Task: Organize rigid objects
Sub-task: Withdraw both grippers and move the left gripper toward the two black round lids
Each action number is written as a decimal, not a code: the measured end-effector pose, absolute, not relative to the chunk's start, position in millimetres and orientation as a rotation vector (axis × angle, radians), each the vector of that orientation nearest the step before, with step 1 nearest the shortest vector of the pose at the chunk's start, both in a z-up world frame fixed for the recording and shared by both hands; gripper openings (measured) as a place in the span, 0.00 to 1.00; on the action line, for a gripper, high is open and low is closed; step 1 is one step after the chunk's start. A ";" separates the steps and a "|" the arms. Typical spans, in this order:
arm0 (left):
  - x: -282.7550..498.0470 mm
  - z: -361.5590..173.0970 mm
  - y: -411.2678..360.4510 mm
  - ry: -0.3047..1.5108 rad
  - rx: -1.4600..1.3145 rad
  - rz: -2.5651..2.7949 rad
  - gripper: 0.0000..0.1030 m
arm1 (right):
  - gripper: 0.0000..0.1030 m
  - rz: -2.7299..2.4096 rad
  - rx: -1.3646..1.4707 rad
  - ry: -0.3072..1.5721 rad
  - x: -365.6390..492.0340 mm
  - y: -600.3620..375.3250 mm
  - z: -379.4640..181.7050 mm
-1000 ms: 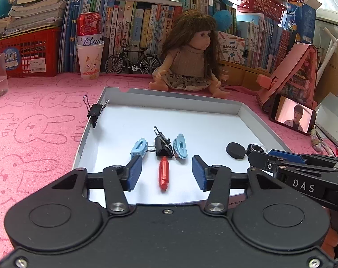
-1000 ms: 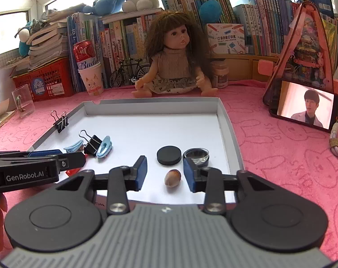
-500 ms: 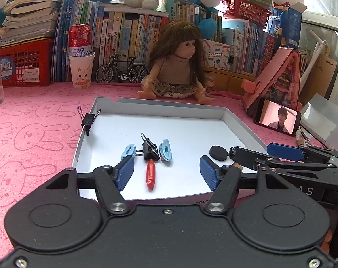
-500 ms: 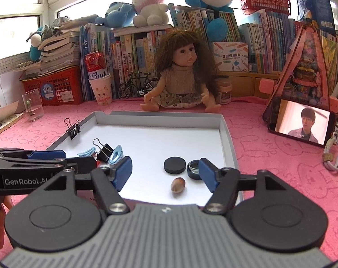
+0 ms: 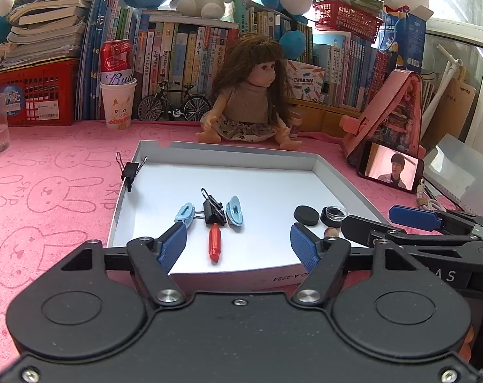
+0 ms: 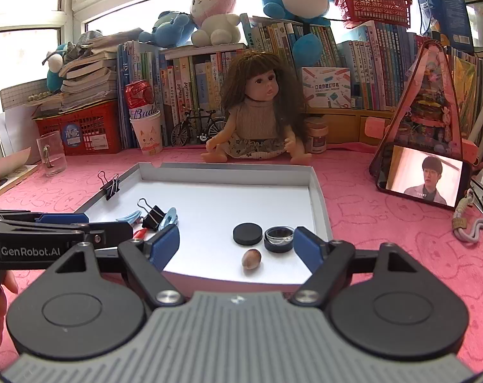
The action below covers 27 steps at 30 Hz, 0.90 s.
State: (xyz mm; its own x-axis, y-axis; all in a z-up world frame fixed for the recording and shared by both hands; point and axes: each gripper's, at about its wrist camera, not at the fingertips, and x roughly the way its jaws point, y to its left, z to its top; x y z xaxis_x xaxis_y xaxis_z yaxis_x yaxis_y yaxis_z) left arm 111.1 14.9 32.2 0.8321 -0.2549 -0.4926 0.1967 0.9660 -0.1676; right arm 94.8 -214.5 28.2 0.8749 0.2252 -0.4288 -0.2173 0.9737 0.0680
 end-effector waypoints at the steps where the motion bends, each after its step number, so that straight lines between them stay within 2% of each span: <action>1: 109.3 32.2 15.1 0.537 -0.110 -0.241 0.68 | 0.84 0.233 0.015 0.448 93.0 -214.8 28.0; 27: 47.9 15.8 17.1 0.599 -0.087 -0.283 0.69 | 0.85 0.295 -0.026 0.480 42.0 -216.4 9.6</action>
State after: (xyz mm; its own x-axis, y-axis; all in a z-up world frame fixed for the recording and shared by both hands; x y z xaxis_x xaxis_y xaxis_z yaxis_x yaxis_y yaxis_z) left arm 47.9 17.1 15.8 0.7883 -0.2878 -0.5438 0.2377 0.9577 -0.1623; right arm 42.0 -216.4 9.6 0.8455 0.2731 -0.4589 -0.2852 0.9574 0.0443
